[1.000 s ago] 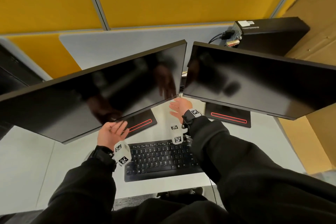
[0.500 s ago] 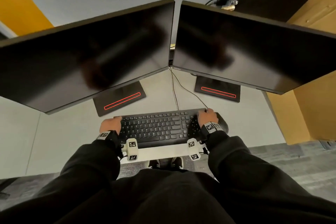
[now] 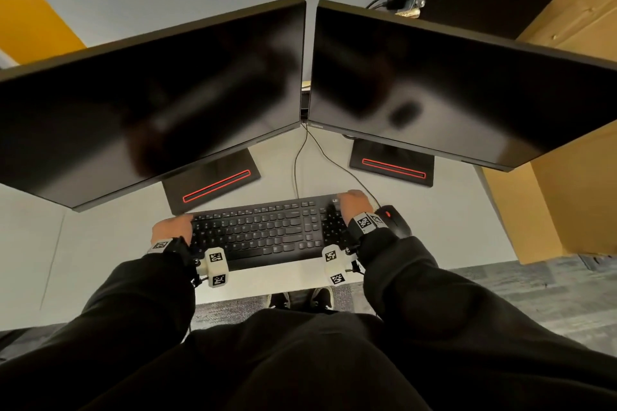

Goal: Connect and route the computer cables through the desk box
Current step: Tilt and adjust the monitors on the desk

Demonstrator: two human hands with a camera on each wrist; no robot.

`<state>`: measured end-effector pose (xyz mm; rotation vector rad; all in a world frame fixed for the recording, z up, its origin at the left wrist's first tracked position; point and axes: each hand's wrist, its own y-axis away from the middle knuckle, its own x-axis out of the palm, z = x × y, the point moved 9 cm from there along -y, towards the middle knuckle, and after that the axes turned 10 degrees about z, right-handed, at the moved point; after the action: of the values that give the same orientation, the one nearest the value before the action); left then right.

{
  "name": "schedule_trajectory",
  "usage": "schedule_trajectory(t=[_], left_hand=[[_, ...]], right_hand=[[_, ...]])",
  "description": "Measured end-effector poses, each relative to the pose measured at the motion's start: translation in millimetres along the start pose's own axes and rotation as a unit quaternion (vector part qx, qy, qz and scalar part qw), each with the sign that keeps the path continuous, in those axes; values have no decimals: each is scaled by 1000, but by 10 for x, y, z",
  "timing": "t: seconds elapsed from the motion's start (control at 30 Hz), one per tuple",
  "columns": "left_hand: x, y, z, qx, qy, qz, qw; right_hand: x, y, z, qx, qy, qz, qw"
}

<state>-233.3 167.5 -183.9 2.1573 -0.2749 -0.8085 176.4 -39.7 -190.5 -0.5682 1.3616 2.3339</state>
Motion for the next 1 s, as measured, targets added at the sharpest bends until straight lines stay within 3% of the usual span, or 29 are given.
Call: schedule_trajectory(t=[0.3, 0.43, 0.5, 0.57, 0.63, 0.73, 0.8, 0.87, 0.93, 1.0], left_hand=[[-43, 42, 29, 29, 49, -11, 998], [8, 41, -1, 23, 24, -28, 999], [-20, 67, -59, 15, -58, -89, 994], [-46, 277, -217, 29, -80, -185, 979], [109, 460, -533, 126, -80, -221, 964], [797, 591, -1094, 289, -195, -82, 934], [1367, 720, -1298, 340, -271, 41, 900], [1826, 884, -1419, 366, -349, 111, 856], [2143, 991, -1437, 370, -425, 139, 814], [2275, 938, -1358, 344, -468, 149, 800]], right_hand=[[53, -117, -49, 21, -82, 25, 996], [-106, 118, -54, 6, -106, 13, 994], [-236, 187, -155, -25, -102, -16, 994], [-463, 300, -269, -46, -34, -90, 994], [-661, 369, -437, -23, 66, -146, 987], [-707, 299, -728, 44, 128, -94, 986], [-696, 257, -800, 47, 119, -76, 989], [-751, 257, -880, 56, 93, -94, 990], [-806, 283, -972, 75, 60, -106, 990], [-847, 273, -1023, 81, 56, -109, 989]])
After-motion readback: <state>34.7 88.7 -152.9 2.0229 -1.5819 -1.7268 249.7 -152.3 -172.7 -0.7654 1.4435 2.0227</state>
